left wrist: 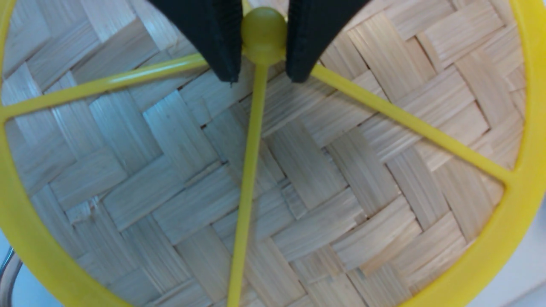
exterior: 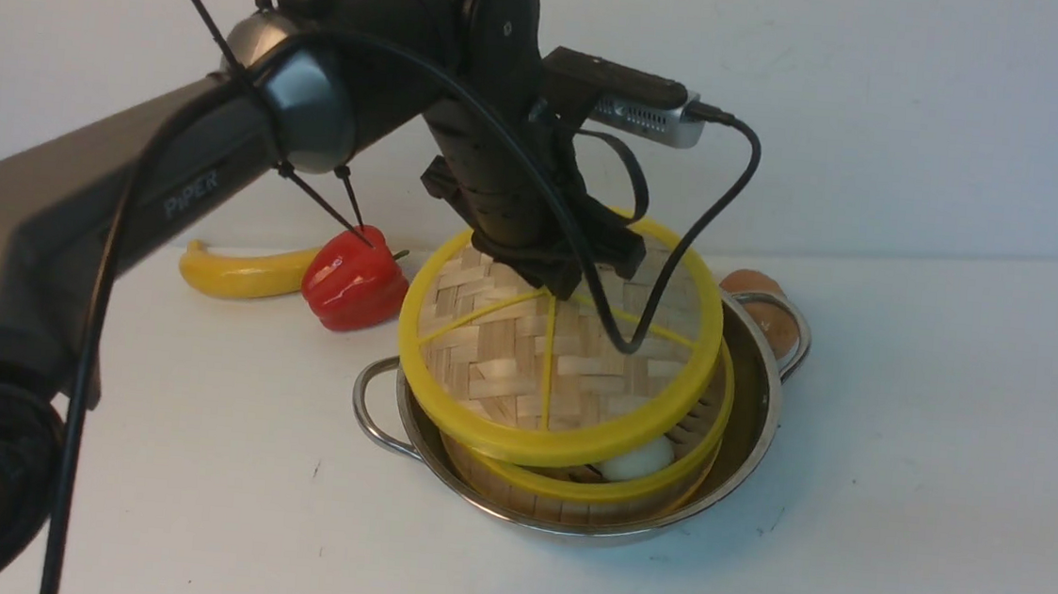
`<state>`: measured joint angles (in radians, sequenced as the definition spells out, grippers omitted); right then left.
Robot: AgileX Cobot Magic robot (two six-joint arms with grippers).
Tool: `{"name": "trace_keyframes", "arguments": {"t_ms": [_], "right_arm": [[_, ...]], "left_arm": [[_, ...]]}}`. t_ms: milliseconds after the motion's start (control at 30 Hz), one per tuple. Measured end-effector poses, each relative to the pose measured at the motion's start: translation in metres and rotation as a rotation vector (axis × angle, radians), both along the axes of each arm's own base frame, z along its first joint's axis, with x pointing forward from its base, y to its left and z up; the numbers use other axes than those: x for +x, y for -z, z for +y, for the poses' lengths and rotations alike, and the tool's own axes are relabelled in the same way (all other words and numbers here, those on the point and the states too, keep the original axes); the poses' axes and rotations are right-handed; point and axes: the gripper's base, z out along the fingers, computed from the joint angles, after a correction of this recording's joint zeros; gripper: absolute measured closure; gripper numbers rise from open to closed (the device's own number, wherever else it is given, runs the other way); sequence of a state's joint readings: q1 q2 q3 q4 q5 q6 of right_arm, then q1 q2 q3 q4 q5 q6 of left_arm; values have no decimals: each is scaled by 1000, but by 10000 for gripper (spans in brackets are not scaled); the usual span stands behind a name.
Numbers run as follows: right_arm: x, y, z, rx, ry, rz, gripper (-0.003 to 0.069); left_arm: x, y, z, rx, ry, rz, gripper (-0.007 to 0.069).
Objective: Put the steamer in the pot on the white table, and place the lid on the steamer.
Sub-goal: 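Place the yellow bamboo steamer lid onto the steamer in the pot with the left gripper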
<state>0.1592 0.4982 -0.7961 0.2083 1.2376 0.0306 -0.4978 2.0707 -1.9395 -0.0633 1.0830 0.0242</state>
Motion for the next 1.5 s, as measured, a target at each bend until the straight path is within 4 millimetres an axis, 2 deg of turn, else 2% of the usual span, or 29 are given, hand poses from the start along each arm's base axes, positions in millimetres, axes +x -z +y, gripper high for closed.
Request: {"name": "trace_keyframes", "arguments": {"t_ms": [167, 533, 867, 1067, 1500], "right_arm": [[0, 0, 0, 3, -1, -1, 643], [0, 0, 0, 4, -1, -1, 641], [0, 0, 2, 23, -9, 3, 640], [-1, -1, 3, 38, -15, 5, 640], [-1, -1, 3, 39, -16, 5, 638]], "left_arm": [[0, 9, -4, 16, 12, 24, 503], [-8, 8, -23, 36, 69, -26, 503], [-6, 9, -22, 59, 71, -47, 503], [-3, 17, -24, 63, 71, -40, 503], [-3, 17, -27, 25, 80, -42, 503]]}}
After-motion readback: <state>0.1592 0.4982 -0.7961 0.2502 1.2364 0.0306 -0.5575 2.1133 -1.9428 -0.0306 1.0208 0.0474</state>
